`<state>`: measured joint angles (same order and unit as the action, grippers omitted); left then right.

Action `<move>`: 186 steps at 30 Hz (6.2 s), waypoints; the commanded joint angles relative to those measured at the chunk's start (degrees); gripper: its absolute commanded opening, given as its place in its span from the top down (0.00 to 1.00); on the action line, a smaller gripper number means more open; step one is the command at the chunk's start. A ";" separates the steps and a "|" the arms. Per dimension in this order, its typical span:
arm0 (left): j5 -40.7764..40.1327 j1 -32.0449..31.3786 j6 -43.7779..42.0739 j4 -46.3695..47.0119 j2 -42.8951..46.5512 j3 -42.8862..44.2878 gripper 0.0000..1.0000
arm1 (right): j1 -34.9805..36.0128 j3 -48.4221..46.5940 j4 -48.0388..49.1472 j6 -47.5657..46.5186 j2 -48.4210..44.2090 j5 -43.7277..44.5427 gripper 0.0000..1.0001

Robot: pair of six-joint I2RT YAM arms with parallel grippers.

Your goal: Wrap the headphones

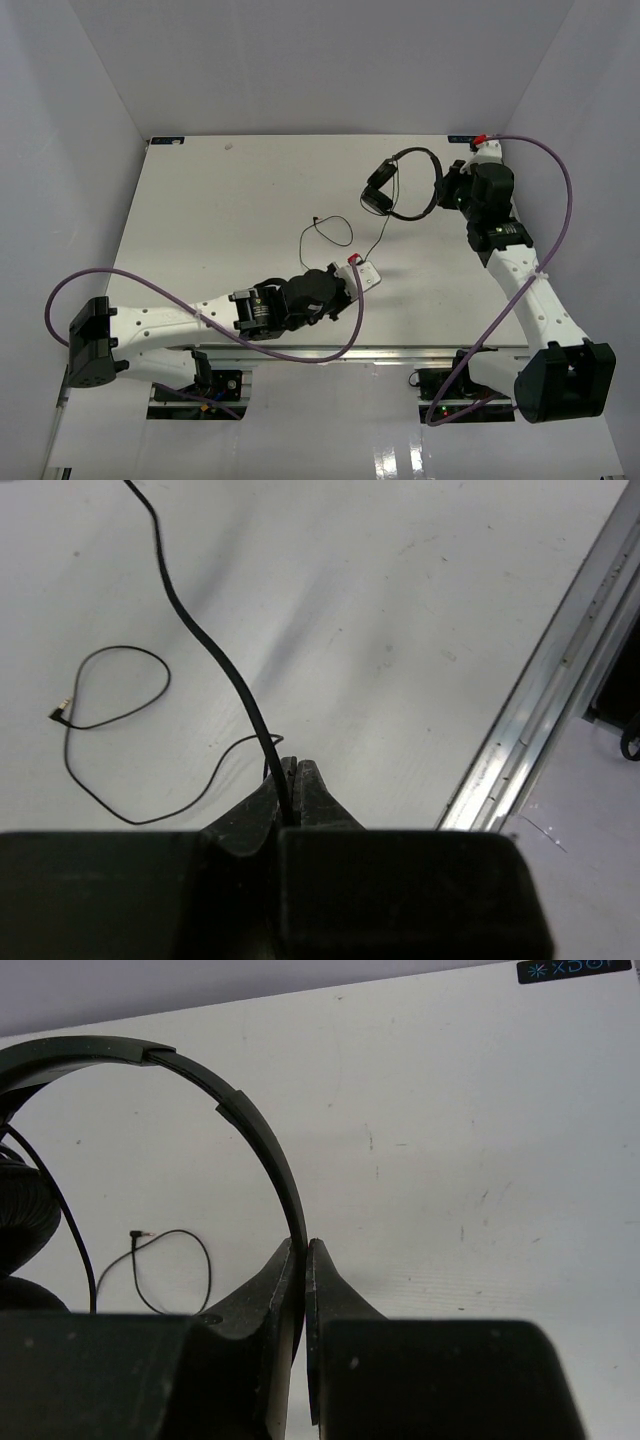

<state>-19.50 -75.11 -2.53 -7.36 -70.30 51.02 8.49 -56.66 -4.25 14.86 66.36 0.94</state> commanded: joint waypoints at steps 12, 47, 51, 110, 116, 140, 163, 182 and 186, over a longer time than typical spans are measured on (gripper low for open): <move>0.89 6.92 -17.11 -6.12 -1.72 14.25 0.96 | 4.94 9.92 9.45 -25.84 -7.71 -0.81 0.92; 24.67 27.00 -1.85 20.05 6.62 -8.63 0.64 | 6.37 -2.07 -8.06 -10.74 -7.53 -51.75 0.92; 28.83 27.19 1.75 31.40 7.86 -14.19 0.56 | 6.37 -3.86 -6.13 -5.41 -6.15 -54.27 0.92; 27.28 29.14 -14.26 51.17 3.98 -31.23 0.23 | 2.32 -8.26 15.54 24.26 -3.44 -63.05 0.92; 26.53 31.17 -17.51 52.11 -6.46 -23.57 0.22 | 2.32 -7.85 15.68 24.52 -5.02 -63.96 0.92; 33.81 26.44 -1.82 44.37 -20.52 -12.26 1.00 | 1.72 -12.57 9.68 27.32 -0.49 -51.82 0.92; 19.20 1.75 8.18 10.22 -14.16 -0.21 1.00 | 0.62 -3.69 -0.97 9.27 -1.29 -1.26 0.92; -3.23 -2.59 -5.13 -20.52 -5.47 14.98 1.00 | 1.01 10.66 7.88 -22.22 -8.32 -12.20 0.92; -3.79 1.81 -10.39 -21.73 -3.66 17.97 1.00 | 1.01 11.10 5.69 -28.52 -9.21 -19.16 0.92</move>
<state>-19.05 -77.41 -5.80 -25.13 -77.90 64.86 9.18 -45.93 -1.32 -5.75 59.19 -7.92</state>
